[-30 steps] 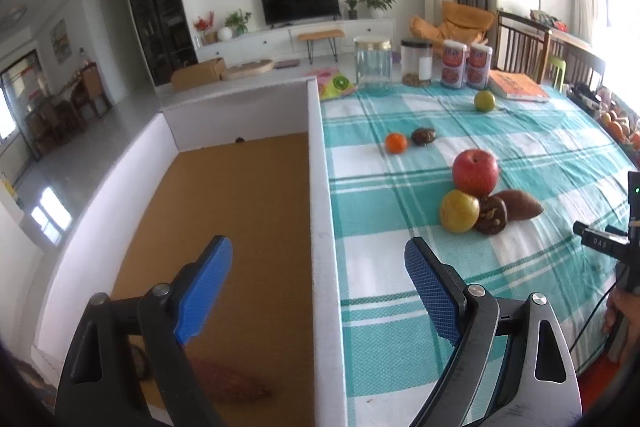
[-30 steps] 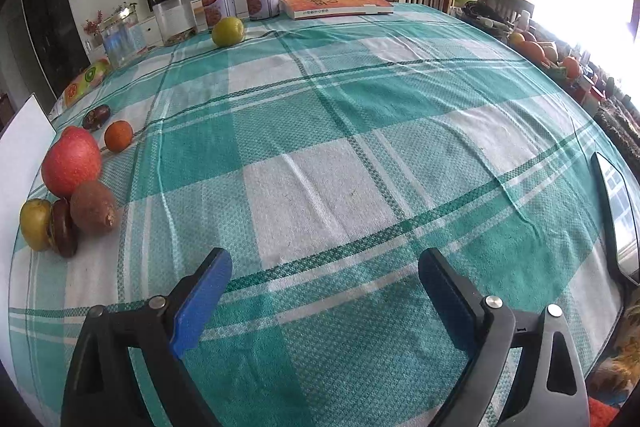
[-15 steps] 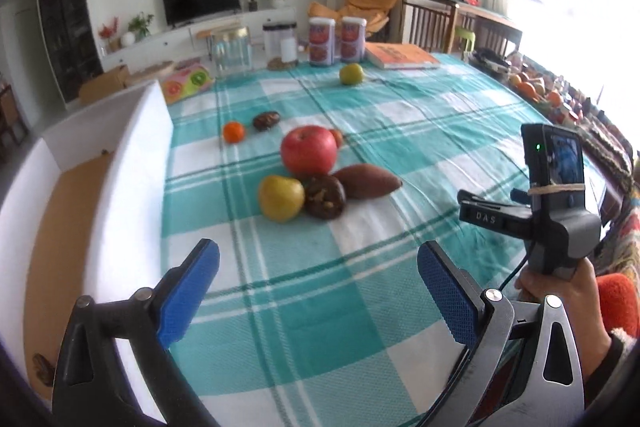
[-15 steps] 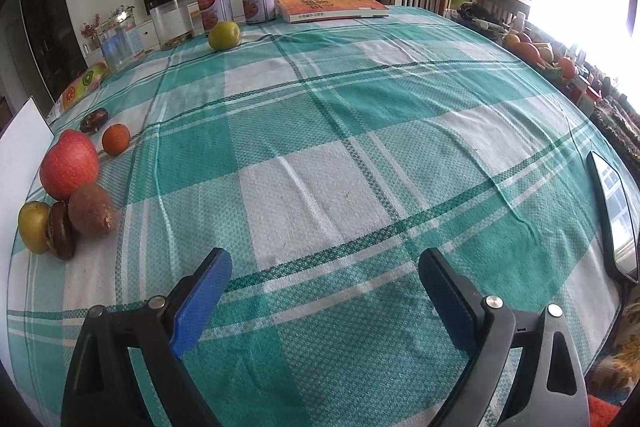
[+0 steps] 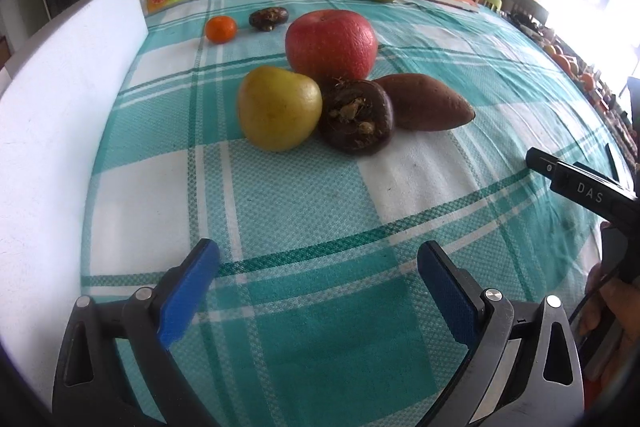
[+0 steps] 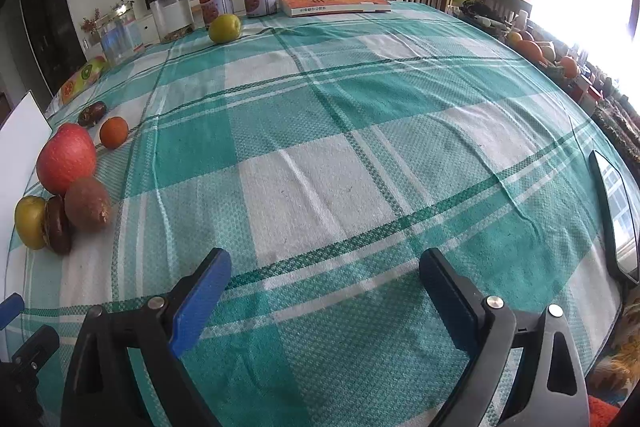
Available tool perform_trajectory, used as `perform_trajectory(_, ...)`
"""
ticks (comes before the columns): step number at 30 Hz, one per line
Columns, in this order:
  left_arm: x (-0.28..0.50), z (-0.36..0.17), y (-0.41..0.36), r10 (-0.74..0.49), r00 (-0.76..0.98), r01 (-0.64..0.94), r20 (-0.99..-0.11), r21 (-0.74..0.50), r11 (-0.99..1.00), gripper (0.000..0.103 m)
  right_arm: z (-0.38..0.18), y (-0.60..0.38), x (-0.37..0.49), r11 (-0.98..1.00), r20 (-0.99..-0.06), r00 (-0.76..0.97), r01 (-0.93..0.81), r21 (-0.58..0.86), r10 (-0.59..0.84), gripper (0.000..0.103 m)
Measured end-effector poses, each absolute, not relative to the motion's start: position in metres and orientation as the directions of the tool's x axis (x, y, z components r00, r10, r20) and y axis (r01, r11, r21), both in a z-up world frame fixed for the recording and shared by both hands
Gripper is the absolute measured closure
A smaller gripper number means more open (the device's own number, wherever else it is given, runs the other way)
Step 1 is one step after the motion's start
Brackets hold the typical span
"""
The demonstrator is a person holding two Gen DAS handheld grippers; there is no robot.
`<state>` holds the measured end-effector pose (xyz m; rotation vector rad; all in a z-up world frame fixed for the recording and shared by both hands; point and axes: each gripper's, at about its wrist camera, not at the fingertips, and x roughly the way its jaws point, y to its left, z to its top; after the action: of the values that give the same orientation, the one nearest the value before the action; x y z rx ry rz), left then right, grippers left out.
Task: Organize fruits
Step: 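Bring both open tools back over the tablecloth toward the remaining fruits, then grasp the yellow-green pear with the left tool while the right tool grasps a tangerine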
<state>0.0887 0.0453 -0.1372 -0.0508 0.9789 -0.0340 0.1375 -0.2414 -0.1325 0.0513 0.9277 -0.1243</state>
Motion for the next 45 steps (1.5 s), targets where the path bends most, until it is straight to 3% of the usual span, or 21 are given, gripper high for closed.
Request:
perform_trajectory(21, 0.0905, -0.1419, 0.0391, -0.006, 0.595, 0.01, -0.803, 0.0, 1.0, 0.0, -0.1363, -0.242, 0.139, 0.992, -0.813, 0.576, 0.125, -0.013, -0.083, 0.0)
perform_trajectory(45, 0.0903, -0.1425, 0.0385, -0.006, 0.596, 0.01, -0.803, 0.0, 1.0, 0.0, -0.1364, -0.2423, 0.1389, 0.992, -0.814, 0.575, 0.124, -0.016, -0.084, 0.0)
